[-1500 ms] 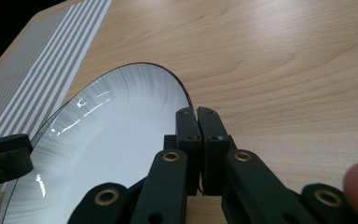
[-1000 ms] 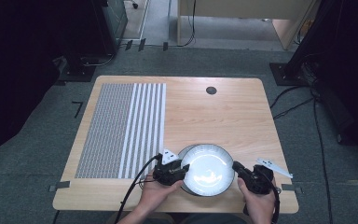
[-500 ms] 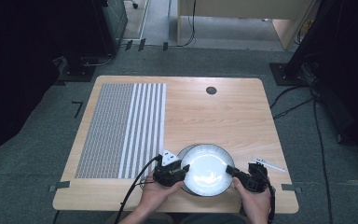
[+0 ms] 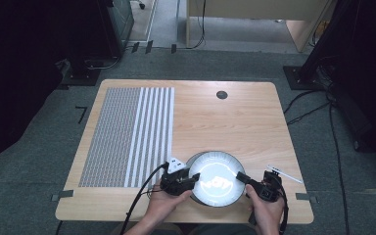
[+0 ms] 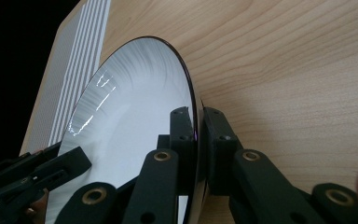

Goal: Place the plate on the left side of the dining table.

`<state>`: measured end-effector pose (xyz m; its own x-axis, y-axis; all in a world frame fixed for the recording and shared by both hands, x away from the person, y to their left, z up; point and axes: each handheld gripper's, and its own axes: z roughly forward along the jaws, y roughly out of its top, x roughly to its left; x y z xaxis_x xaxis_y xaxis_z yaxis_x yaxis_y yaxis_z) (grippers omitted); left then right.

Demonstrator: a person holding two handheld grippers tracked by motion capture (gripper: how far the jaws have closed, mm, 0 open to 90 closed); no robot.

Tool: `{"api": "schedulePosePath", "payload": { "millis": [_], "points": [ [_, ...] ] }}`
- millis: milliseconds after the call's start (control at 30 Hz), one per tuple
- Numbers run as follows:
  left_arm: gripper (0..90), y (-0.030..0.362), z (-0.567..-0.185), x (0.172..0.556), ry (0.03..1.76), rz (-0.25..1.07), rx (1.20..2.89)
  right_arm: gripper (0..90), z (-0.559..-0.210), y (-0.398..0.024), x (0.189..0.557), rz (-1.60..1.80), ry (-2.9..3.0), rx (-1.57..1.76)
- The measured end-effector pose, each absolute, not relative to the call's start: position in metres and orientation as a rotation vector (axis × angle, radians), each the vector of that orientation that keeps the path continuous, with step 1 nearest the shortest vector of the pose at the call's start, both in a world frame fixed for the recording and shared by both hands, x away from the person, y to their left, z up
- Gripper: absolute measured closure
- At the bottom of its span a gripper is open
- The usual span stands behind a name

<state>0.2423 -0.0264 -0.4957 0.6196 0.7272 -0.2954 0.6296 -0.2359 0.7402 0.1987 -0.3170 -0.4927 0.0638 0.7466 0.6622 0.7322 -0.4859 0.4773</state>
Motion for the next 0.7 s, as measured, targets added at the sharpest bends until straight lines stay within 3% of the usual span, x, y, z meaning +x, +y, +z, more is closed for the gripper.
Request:
{"api": "schedulePosePath", "payload": {
  "millis": [267, 700],
  "points": [
    [68.7, -0.022, -0.490, 0.241, 1.085, 0.130, 1.908, 84.7, -0.492, -0.318, 0.197, 1.486, 1.546, 2.293],
    [70.1, -0.010, -0.472, 0.238, 1.092, 0.160, 1.883, 84.6, -0.479, -0.310, 0.196, 1.540, 1.552, 2.274]
  ]
}}
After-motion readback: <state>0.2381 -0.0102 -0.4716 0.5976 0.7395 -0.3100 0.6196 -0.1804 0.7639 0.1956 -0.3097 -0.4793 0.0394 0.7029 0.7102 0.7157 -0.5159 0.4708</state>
